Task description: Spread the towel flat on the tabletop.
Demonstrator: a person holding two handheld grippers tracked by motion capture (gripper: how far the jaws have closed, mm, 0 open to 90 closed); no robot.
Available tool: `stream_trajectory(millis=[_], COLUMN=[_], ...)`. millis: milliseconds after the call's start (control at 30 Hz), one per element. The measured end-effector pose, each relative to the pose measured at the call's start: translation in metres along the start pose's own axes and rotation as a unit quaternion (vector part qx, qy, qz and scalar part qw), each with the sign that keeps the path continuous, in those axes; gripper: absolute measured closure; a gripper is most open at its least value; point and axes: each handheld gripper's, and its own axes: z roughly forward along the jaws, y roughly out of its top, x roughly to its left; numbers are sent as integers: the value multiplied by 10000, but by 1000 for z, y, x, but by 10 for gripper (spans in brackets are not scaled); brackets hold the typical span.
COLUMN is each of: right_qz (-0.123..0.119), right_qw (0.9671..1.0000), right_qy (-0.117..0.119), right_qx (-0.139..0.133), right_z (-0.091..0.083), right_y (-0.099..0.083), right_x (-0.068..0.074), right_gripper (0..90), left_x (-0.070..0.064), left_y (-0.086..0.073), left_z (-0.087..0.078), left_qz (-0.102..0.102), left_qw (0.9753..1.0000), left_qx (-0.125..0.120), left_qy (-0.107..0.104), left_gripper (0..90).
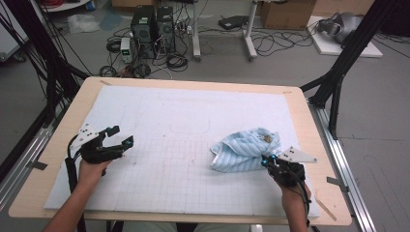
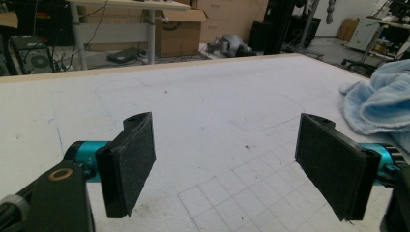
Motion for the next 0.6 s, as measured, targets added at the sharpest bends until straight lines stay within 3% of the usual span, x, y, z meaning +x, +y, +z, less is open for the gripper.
stream_trajectory(millis=[33,67,100,167,200,267,367,400,433,500,533,567,600], right_qz=[21,21,63,93,222,316,447,501,501,476,502,369,369], right_qw=[9999,9999,9995,9991,9980,9973,9944,9916,9916,9908,9914,9943,9943], right_qy=[-123,-123,-293,-391,-584,-654,-762,-786,-786,-707,-612,-454,-454], right_qx=[83,83,135,112,-22,-123,-580,-900,-900,-1056,-1045,-888,-888], right_z=[-12,-12,-26,-32,-45,-52,-60,-58,-58,-47,-39,-15,-15], right_y=[-7,-7,-12,-14,-16,-14,-4,10,10,26,34,50,50], right_x=[0,0,-1,-3,-5,-6,-5,-2,-2,2,4,9,9], right_gripper=[854,854,854,843,782,746,609,544,544,439,428,374,374], left_x=[0,1,1,0,0,0,-1,-1,-1,-1,-1,-1,-1], left_y=[0,0,0,0,0,0,-1,-1,-1,-1,-1,-1,-1], left_z=[0,0,0,0,1,1,3,3,3,4,4,5,5], left_qz=[-15,-27,-40,-45,-25,-1,0,9,9,7,-1,3,6], left_qw=[10000,10000,10000,10000,10000,10000,10000,10000,10000,10000,10000,10000,10000], left_qx=[-17,-22,-22,-12,-11,-15,9,7,7,6,6,5,9], left_qy=[18,19,32,13,16,8,6,10,9,-7,-3,0,-4], left_gripper=[223,223,223,223,223,223,223,223,223,224,224,224,224])
